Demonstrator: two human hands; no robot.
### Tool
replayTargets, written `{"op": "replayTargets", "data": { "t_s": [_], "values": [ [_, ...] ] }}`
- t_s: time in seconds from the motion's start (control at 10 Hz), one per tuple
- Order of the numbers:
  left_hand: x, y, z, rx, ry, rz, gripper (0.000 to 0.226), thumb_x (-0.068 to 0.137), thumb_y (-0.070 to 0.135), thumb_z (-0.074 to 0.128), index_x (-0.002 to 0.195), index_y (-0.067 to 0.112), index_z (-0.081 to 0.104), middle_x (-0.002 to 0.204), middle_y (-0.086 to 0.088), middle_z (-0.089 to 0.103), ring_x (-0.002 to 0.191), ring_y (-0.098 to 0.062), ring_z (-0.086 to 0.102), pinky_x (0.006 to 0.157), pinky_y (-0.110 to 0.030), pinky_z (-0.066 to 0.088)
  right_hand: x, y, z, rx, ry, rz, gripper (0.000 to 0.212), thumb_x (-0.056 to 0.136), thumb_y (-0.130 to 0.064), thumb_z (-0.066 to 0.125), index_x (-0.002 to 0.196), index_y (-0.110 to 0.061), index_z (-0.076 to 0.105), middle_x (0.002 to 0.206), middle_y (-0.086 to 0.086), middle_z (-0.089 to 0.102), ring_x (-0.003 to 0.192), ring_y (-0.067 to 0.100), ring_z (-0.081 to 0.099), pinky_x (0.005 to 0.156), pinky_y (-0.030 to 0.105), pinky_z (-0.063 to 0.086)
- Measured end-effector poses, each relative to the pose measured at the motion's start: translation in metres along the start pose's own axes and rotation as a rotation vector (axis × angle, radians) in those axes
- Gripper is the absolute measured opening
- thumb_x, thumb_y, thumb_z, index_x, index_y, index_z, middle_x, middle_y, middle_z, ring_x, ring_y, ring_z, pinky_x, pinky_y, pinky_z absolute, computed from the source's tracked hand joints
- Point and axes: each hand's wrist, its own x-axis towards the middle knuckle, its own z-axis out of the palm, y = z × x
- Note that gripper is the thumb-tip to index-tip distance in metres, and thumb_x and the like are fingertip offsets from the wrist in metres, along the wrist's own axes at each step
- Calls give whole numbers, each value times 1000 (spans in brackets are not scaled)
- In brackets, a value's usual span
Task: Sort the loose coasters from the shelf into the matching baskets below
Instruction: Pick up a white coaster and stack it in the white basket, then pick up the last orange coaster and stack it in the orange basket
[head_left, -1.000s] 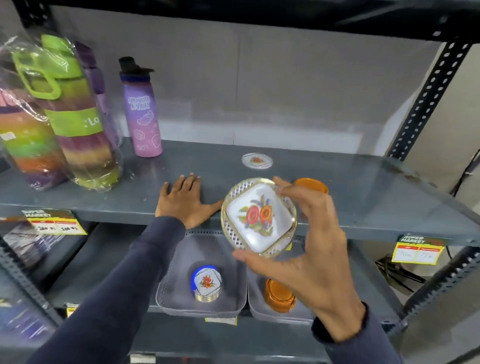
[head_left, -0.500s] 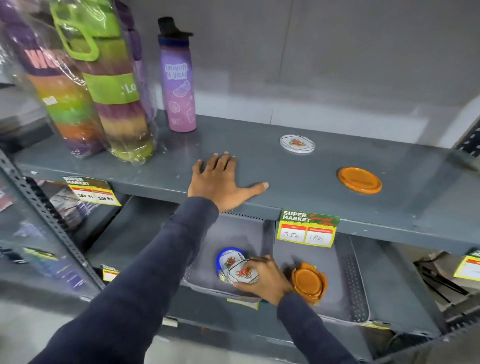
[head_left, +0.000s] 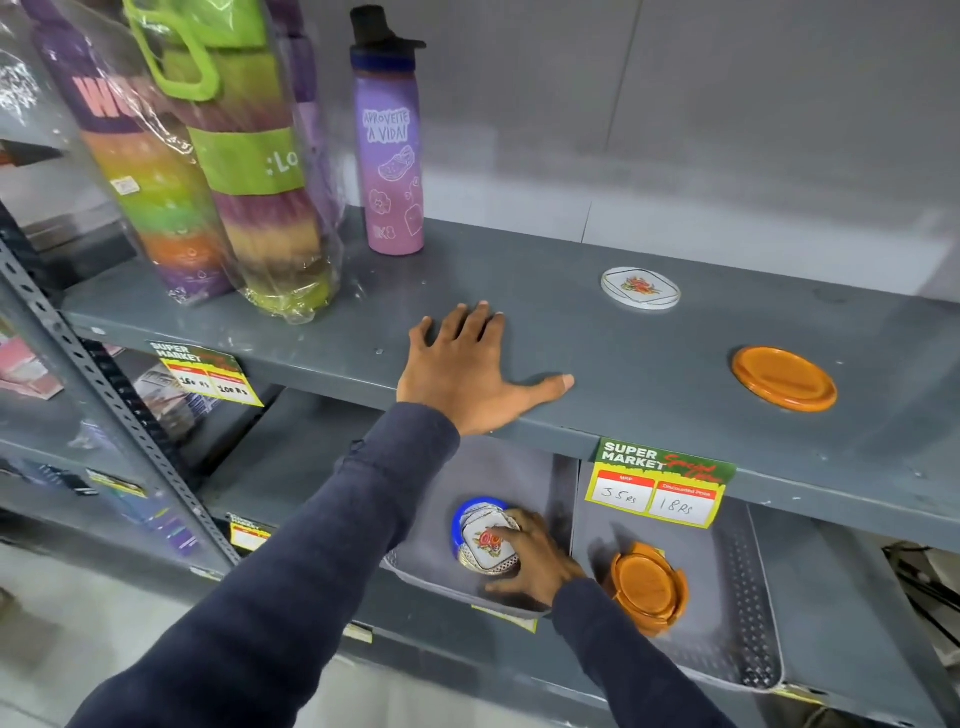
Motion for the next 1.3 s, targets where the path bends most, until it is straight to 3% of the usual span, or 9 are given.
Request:
{"op": "replayTargets", "data": {
  "t_s": [0.1, 0.2, 0.3, 0.5, 0.7, 0.8, 1.0, 1.1, 1.3],
  "values": [
    [1, -1, 1, -1, 15, -1, 117, 70, 98, 30, 157, 20, 29, 169, 3, 20, 156, -18, 12, 124, -50, 8, 7, 8, 1, -81, 15, -54, 75, 80, -28, 81, 144, -25, 44, 154, 4, 19, 147, 25, 26, 121, 27, 27],
    [1, -1, 1, 2, 17, 1, 117, 70, 97, 30, 157, 20, 29, 169, 3, 21, 156, -18, 12, 124, -51, 8, 13, 9, -4, -180, 57, -102, 70, 79, -27, 79, 142, -24, 46, 161, 6, 16, 149, 26, 23, 120, 31, 31],
    [1, -1, 1, 4, 11, 1, 117, 70, 97, 30, 157, 20, 28, 169, 3, 20, 156, -18, 12, 124, -50, 8, 29, 6, -12, -255, 7, -158, 75, 76, -33, 83, 140, -22, 46, 168, 3, 10, 154, 26, 17, 122, 39, 30],
    [1, -1, 0, 8, 5, -1, 117, 70, 97, 30, 158, 20, 27, 169, 3, 20, 156, -18, 11, 124, -51, 8, 43, -2, -17, -248, -20, -128, 98, 67, -38, 88, 147, -26, 33, 153, -2, 37, 139, 26, 40, 115, 37, 35],
    [0, 0, -2, 2, -8, -2, 115, 72, 96, 32, 158, 20, 28, 169, 3, 20, 156, -18, 12, 124, -50, 8, 37, -8, -13, -238, 29, -127, 102, 67, -44, 86, 149, -33, 28, 152, -2, 34, 139, 26, 38, 113, 43, 37],
    [-1, 0, -3, 0, -4, -5, 115, 71, 97, 31, 157, 21, 28, 169, 4, 20, 155, -18, 13, 124, -50, 9, 23, -16, -23, -193, 111, -171, 92, 74, -43, 81, 149, -35, 29, 156, -3, 30, 143, 23, 32, 114, 44, 36],
    [-3, 1, -5, 13, -13, 3, 116, 70, 98, 28, 158, 22, 28, 169, 3, 21, 155, -19, 13, 123, -49, 10, -56, -70, -71, -22, 694, -572, 33, 97, -34, 61, 128, -24, 59, 128, 2, 63, 117, 18, 60, 96, 37, 53],
    [-3, 0, -4, 12, 6, -2, 115, 70, 98, 28, 157, 21, 30, 169, 3, 22, 155, -18, 14, 123, -49, 11, -108, -112, -110, 90, 1043, -805, 22, 97, -22, 66, 117, -14, 63, 110, 11, 72, 100, 24, 70, 84, 33, 59],
    [-5, 0, -3, 33, -40, -3, 132, 54, 99, 9, 160, 21, 24, 170, 3, 17, 156, -17, 10, 124, -48, 9, -153, -128, -191, 209, 1315, -725, 39, 87, -6, 75, 121, -12, 57, 117, 11, 66, 103, 21, 66, 83, 27, 57]
  ]
}}
